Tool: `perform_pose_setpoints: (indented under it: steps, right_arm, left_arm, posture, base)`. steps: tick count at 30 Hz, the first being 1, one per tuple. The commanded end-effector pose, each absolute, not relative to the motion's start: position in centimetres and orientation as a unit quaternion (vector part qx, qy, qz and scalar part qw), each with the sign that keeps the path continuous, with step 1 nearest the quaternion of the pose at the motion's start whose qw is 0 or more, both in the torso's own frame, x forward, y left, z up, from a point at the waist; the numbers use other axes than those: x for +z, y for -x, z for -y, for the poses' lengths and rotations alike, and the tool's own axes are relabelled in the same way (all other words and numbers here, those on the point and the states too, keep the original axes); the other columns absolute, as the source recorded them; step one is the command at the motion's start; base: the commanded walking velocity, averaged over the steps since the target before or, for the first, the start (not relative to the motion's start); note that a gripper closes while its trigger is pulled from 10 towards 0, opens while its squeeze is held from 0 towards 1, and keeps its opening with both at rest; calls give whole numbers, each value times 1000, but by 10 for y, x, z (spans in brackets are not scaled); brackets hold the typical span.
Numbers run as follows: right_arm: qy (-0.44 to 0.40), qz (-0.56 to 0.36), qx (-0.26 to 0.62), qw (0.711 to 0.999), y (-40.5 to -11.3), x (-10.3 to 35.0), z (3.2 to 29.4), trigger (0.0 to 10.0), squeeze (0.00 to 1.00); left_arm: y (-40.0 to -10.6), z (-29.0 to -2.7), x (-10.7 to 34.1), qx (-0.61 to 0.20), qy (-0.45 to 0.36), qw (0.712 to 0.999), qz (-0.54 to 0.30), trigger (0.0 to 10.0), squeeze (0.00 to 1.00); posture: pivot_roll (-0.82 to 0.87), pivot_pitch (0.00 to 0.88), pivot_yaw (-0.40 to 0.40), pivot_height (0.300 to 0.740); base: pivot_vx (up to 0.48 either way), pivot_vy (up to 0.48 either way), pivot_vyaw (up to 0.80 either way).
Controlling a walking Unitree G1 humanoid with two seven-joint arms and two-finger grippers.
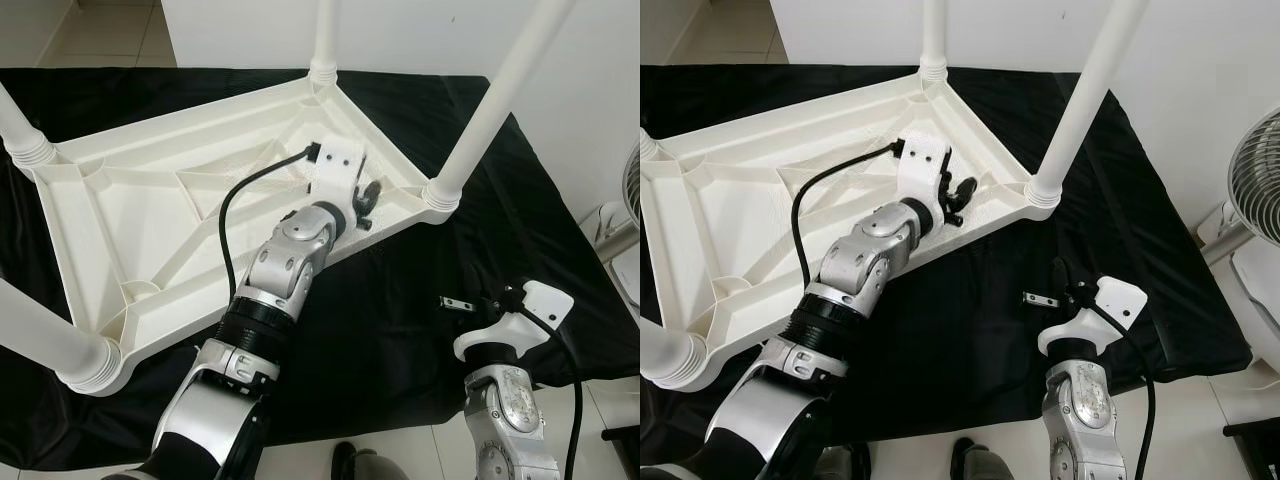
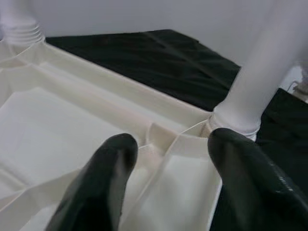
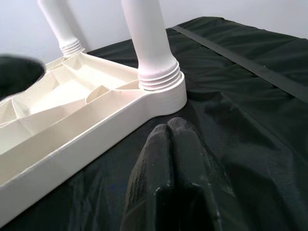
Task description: Building children table
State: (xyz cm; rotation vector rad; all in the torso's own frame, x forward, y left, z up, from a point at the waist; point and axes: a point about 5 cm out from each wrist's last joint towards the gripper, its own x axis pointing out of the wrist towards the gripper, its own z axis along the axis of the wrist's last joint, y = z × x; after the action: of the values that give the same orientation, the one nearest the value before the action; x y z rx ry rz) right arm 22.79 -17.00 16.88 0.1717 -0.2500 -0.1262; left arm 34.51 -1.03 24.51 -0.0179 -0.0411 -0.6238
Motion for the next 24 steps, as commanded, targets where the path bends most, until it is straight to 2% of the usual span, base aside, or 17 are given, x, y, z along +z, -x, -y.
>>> perform_pose_setpoints:
  steps: [1,9,13,14,15,16,24]
  right_arm:
    - [-80,116,-69,988,-227,166,171,10000,0]
    - [-76,110,-68,989,-222,165,170,10000,0]
    - [-77,106,-66,989,-219,163,169,10000,0]
    - [-77,104,-66,989,-217,163,168,10000,0]
    - [-77,104,-66,989,-217,163,168,10000,0]
    - [-77,102,-66,990,-216,162,168,10000,0]
    - [-75,97,-65,990,-211,161,168,10000,0]
  left_arm:
    - [-333,25,239,-412,6,911,10,10000,1000]
    - [-318,33,215,-451,-29,892,-11,10000,1000]
    - [-319,34,207,-444,-45,895,-24,10000,1000]
    - [-321,33,203,-434,-54,899,-30,10000,549]
    - [-321,33,203,-434,-54,899,-30,10000,549]
    - [-322,32,200,-425,-59,902,-36,10000,0]
    - [-330,28,188,-388,-91,915,-58,10000,0]
  posture:
    - [-49,177,-23,740]
    - [-54,177,-18,740]
    - [-56,179,-16,740]
    - [-59,181,-15,740]
    - [-59,181,-15,740]
    - [-60,183,-13,740]
    - [-66,185,-11,740]
  base:
    - [0,0,0]
    - [0,0,0]
    - [0,0,0]
    - [0,0,0]
    - [0,0,0]
    - [0,0,0]
    - [0,0,0]
